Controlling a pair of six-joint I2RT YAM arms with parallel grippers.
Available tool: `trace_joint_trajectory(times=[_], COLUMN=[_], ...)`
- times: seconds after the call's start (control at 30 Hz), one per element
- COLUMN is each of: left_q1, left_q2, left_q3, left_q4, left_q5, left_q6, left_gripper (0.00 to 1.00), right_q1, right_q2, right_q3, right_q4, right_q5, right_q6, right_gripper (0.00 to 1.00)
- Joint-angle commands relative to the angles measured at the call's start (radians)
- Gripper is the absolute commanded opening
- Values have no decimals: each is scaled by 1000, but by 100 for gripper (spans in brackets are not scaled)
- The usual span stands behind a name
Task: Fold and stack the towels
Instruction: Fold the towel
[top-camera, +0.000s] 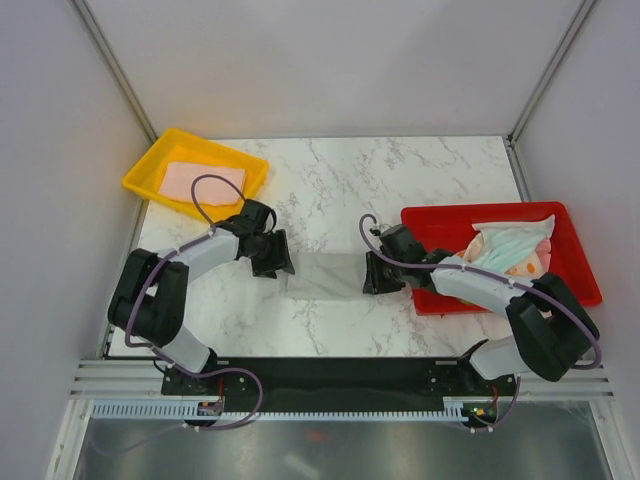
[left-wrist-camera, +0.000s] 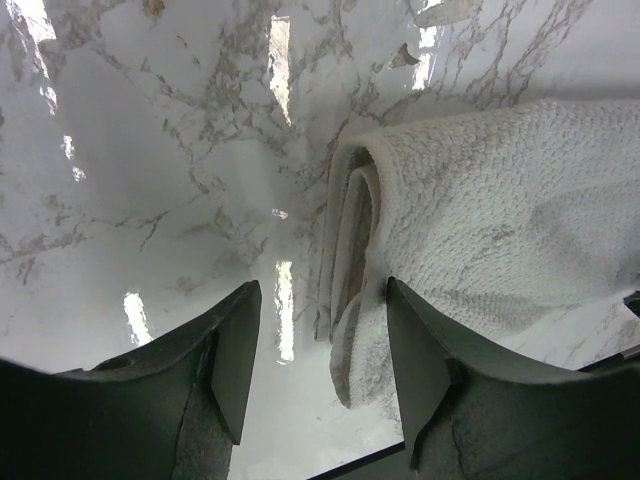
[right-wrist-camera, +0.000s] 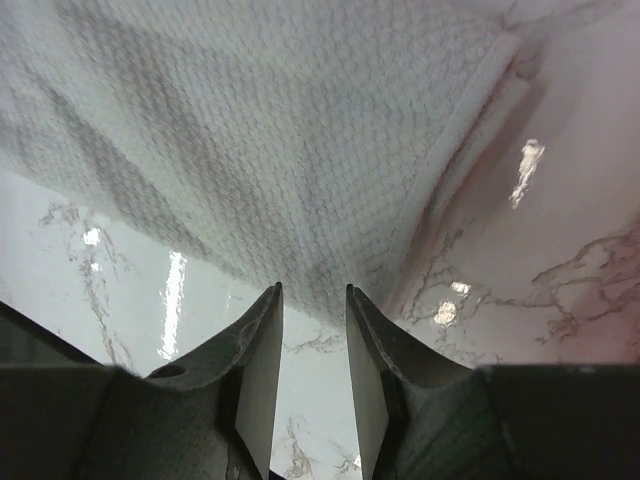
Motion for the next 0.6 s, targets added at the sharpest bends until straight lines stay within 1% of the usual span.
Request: trace_joint_trajectory(times=[0.0,0.13,0.23,0.33,0.47,0.57], left_q1=[7,7,7,8,8,8], left_q2=[35,71,85,79,61,47], left_q3=[19,26,24,13,6,13], left_q4=[36,56,59,59,41,15], left_q5=[28,45,34,18,-10,-58], left_q6=[2,-13,-13,-18,-29,-24], left_gripper=[61,59,55,54,53,53], right_q1=[1,1,1,0,-6,-6], right_q2=[-42,31,114,195,291,295], right_q3=[108,183,228,262,286,283], right_q4=[-28,-37,-25,-17,-20,-20], right_q5=[77,171,265,376,449,478], right_q6=[6,-20,-46,-64,-74,-69], right_gripper=[39,33,30,26,22,21])
